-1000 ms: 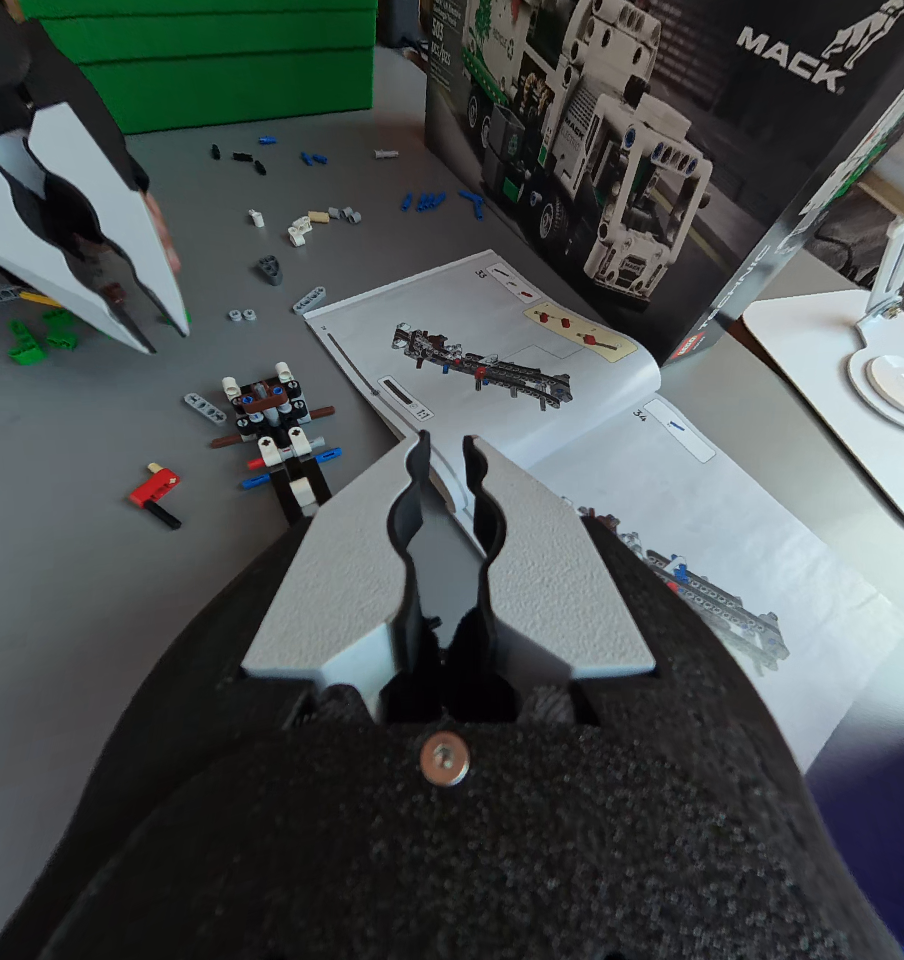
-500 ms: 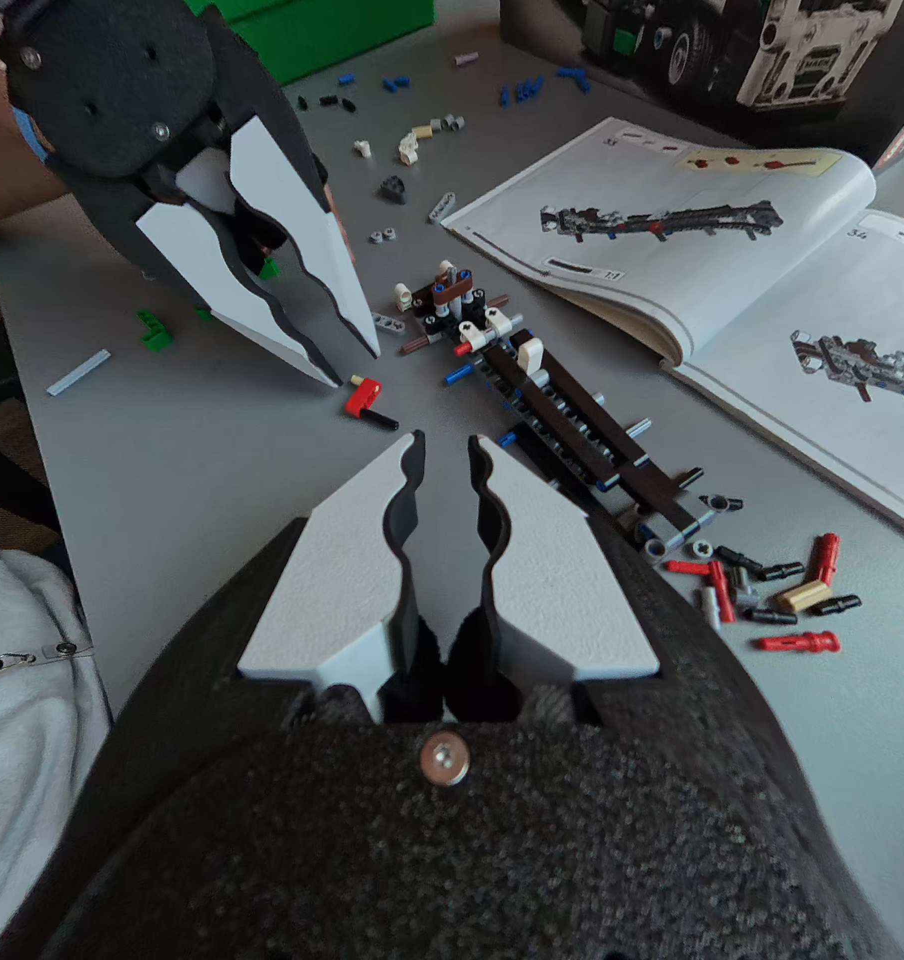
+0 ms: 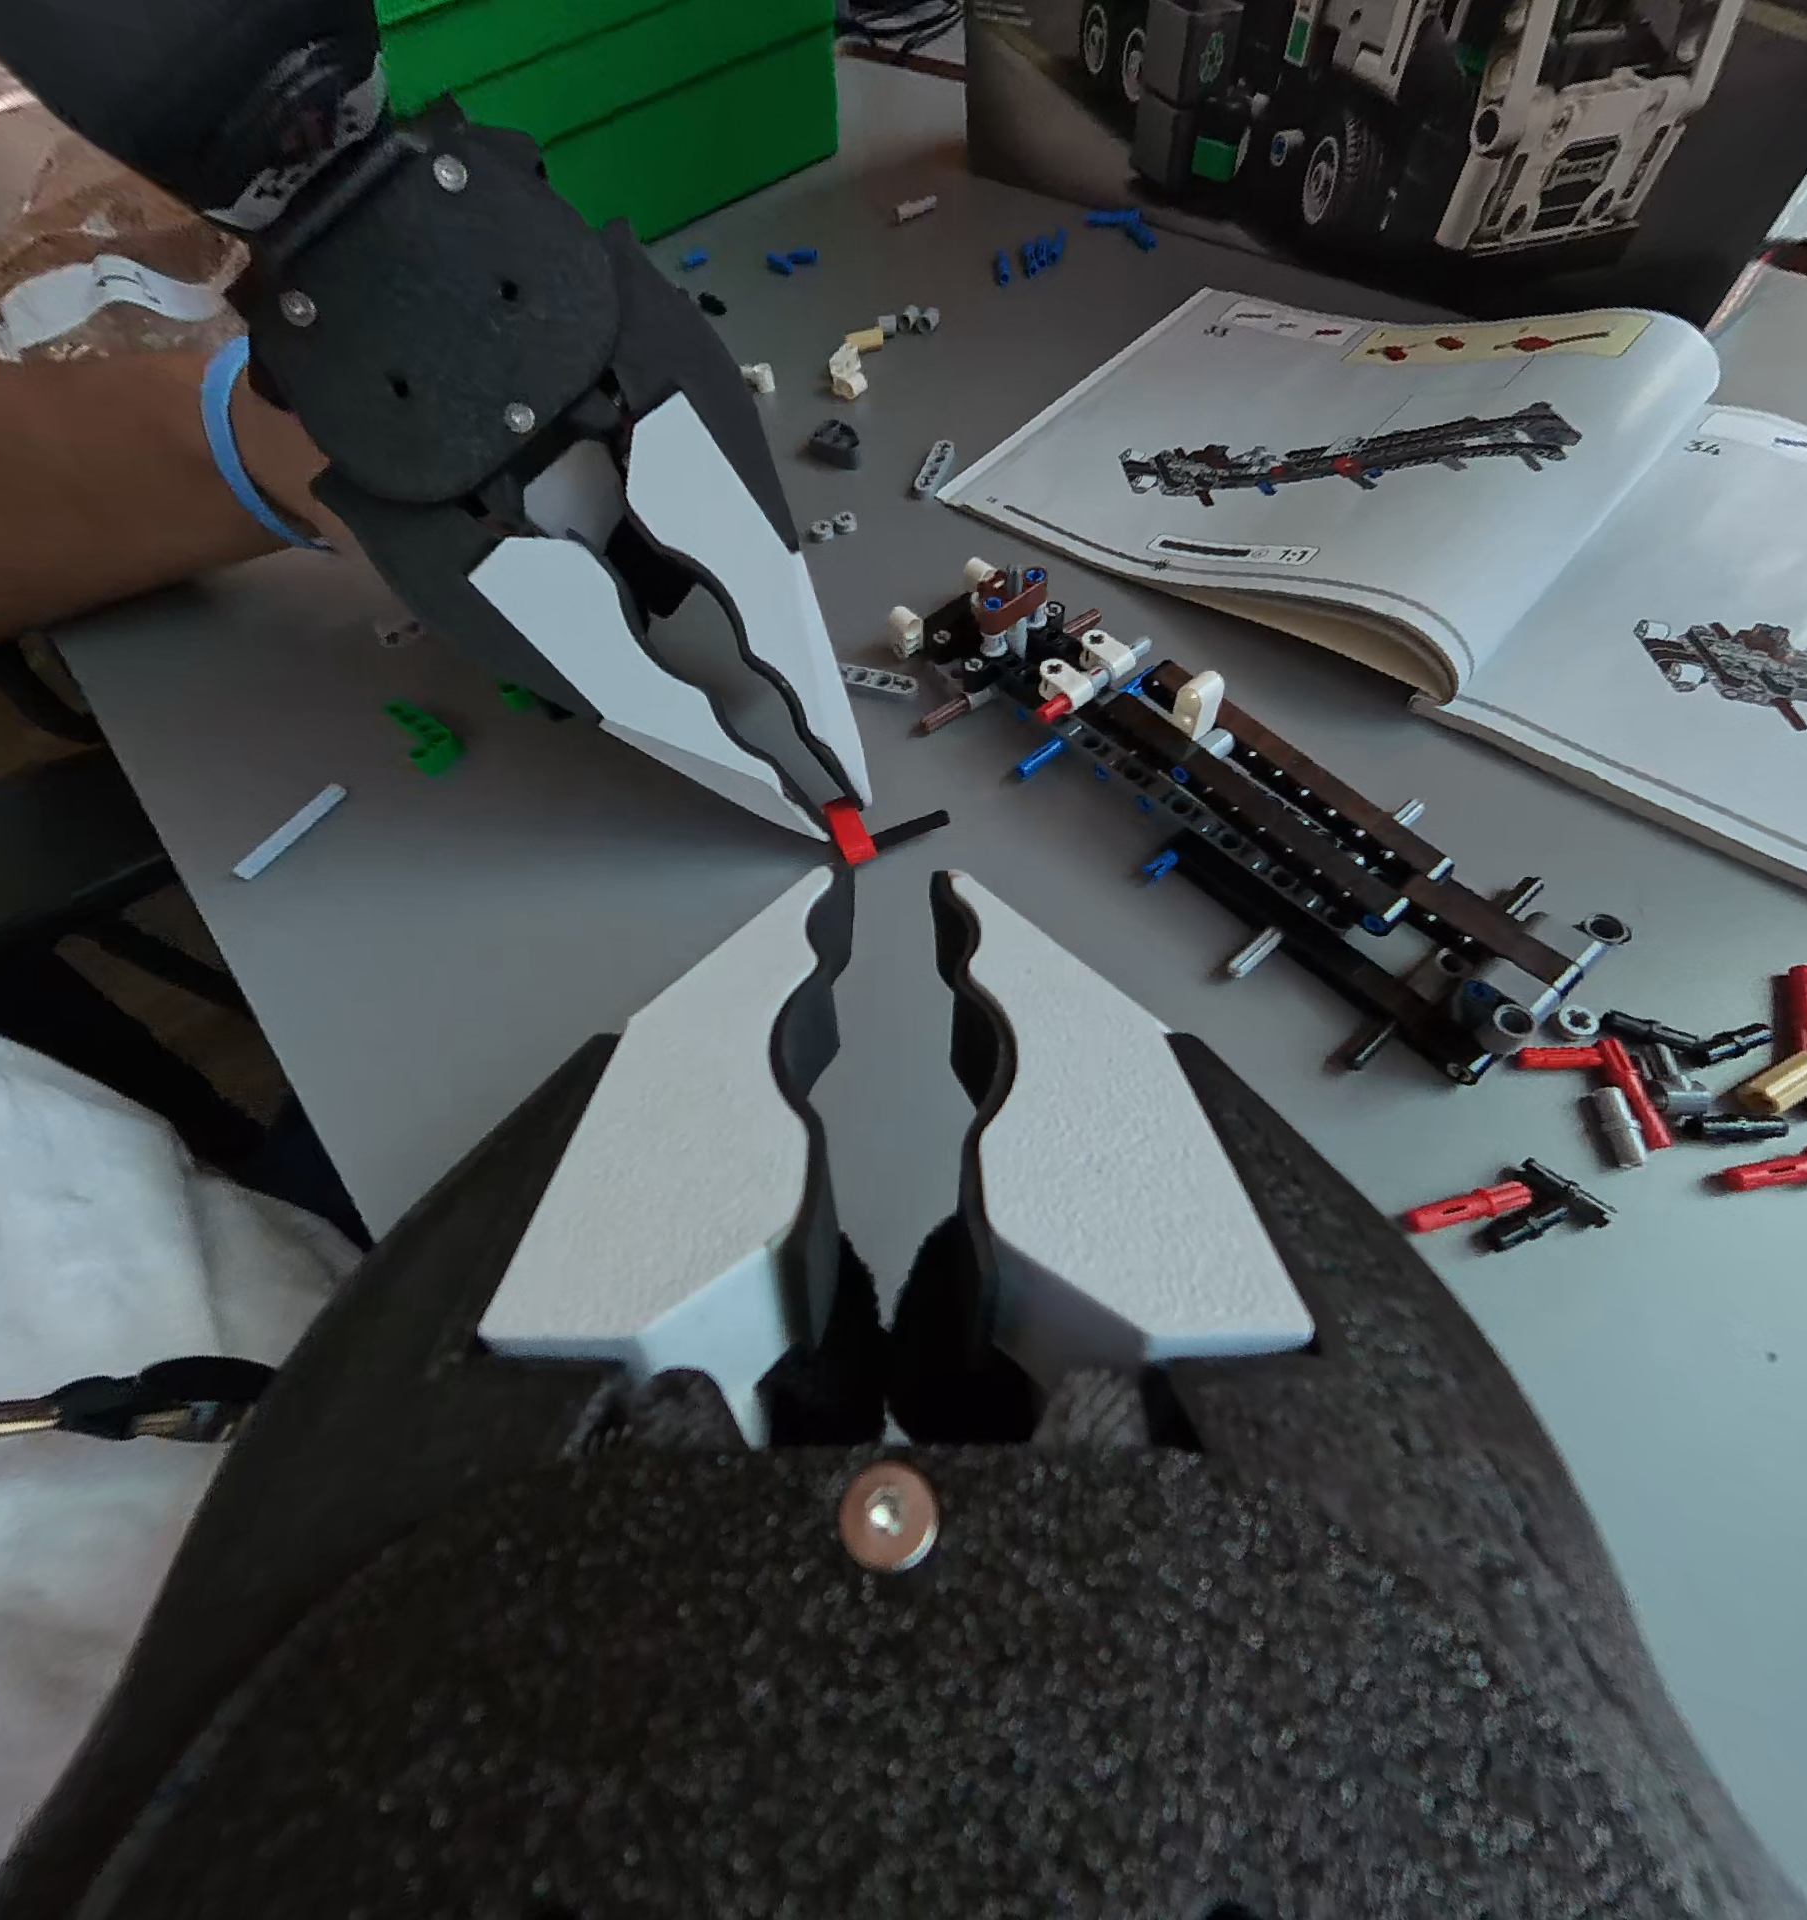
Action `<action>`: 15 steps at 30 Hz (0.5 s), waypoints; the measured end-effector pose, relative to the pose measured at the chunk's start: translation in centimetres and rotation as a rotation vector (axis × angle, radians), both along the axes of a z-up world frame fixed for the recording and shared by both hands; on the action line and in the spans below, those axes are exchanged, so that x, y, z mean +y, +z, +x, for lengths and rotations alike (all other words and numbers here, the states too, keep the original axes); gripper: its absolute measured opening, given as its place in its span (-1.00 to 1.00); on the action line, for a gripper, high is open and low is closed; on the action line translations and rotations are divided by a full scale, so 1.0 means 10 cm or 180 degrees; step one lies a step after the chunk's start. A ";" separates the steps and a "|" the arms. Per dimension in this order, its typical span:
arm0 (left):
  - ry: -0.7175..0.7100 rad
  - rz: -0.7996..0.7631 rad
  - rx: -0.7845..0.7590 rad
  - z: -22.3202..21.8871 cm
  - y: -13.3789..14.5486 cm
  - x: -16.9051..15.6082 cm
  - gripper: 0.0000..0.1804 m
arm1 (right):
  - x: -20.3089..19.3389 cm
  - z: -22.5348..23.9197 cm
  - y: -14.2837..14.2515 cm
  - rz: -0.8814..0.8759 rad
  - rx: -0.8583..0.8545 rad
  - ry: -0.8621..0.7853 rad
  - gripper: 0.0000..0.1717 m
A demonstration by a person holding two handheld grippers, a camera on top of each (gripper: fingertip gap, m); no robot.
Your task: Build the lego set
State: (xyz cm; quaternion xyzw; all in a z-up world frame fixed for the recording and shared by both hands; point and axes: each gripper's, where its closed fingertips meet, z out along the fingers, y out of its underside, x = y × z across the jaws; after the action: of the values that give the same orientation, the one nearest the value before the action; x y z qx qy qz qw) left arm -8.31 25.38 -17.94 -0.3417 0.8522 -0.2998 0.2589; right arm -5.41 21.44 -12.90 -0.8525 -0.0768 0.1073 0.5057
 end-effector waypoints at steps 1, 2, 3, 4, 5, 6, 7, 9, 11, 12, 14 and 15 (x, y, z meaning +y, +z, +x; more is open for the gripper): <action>0.0010 -0.0103 -0.0027 -0.02 0.03 -0.02 -0.92 | -0.01 -0.04 0.00 -0.0006 0.0059 0.0027 -0.84; 0.0016 -0.0221 -0.0047 -0.04 0.06 -0.04 -0.92 | -0.01 -0.04 0.00 -0.0006 0.0092 -0.0011 -0.84; 0.0026 -0.0329 -0.0074 -0.05 0.10 -0.06 -0.92 | -0.01 -0.03 0.01 0.0022 0.0125 -0.0081 -0.84; 0.0038 -0.0421 -0.0113 -0.05 0.15 -0.06 -0.92 | -0.02 -0.03 0.03 0.0047 0.0175 -0.0114 -0.84; 0.0046 -0.0508 -0.0149 -0.05 0.20 -0.06 -0.92 | -0.02 -0.03 0.05 0.0067 0.0220 -0.0143 -0.84; 0.0050 -0.0608 -0.0171 -0.04 0.24 -0.05 -0.92 | -0.02 -0.01 0.07 0.0101 0.0238 -0.0191 -0.84; 0.0051 -0.0731 -0.0178 -0.04 0.28 -0.05 -0.92 | -0.02 0.01 0.09 0.0137 0.0241 -0.0244 -0.84; 0.0070 -0.0993 -0.0189 -0.04 0.35 -0.05 -0.92 | -0.01 0.04 0.11 0.0203 0.0285 -0.0326 -0.84; 0.0095 -0.1134 -0.0174 -0.03 0.38 -0.02 -0.92 | 0.02 0.07 0.13 0.0296 0.0366 -0.0385 -0.84; 0.0106 -0.1169 -0.0181 -0.03 0.40 -0.01 -0.92 | 0.03 0.09 0.13 0.0329 0.0428 -0.0435 -0.84; 0.0094 -0.1217 -0.0177 -0.04 0.41 -0.01 -0.92 | 0.04 0.07 0.08 0.0234 0.0540 -0.0429 -0.83; 0.0103 -0.1215 -0.0176 -0.05 0.41 0.00 -0.92 | 0.04 0.08 0.04 0.0171 0.0528 -0.0448 -0.83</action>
State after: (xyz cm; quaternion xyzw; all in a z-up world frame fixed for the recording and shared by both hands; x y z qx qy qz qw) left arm -8.77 25.40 -13.81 -0.3899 0.7669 -0.4611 0.2174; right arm -4.60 21.89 -12.52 -0.8302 0.0226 0.1396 0.5393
